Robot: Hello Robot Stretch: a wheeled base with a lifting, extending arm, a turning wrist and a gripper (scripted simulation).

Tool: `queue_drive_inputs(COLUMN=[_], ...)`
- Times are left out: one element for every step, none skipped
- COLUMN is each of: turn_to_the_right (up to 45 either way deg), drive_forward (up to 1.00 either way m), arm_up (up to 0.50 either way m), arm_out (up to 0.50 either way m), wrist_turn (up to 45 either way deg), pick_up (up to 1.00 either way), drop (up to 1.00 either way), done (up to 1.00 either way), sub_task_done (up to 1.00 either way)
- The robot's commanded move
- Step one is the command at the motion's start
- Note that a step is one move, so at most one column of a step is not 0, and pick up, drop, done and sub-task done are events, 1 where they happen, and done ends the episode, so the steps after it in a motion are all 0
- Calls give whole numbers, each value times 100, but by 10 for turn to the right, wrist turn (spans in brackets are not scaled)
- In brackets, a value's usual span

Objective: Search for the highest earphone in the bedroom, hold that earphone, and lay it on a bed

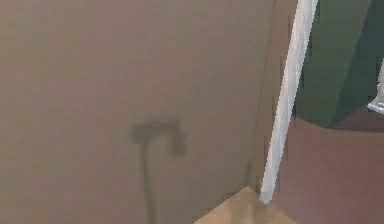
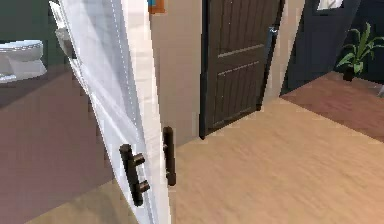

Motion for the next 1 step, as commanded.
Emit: queue_drive_inputs(turn_to_the_right=[0], drive_forward=[35], arm_up=[0], arm_out=[0], wrist_turn=[0], pick_up=[0], drop=[0], done=[0], sub_task_done=[0])
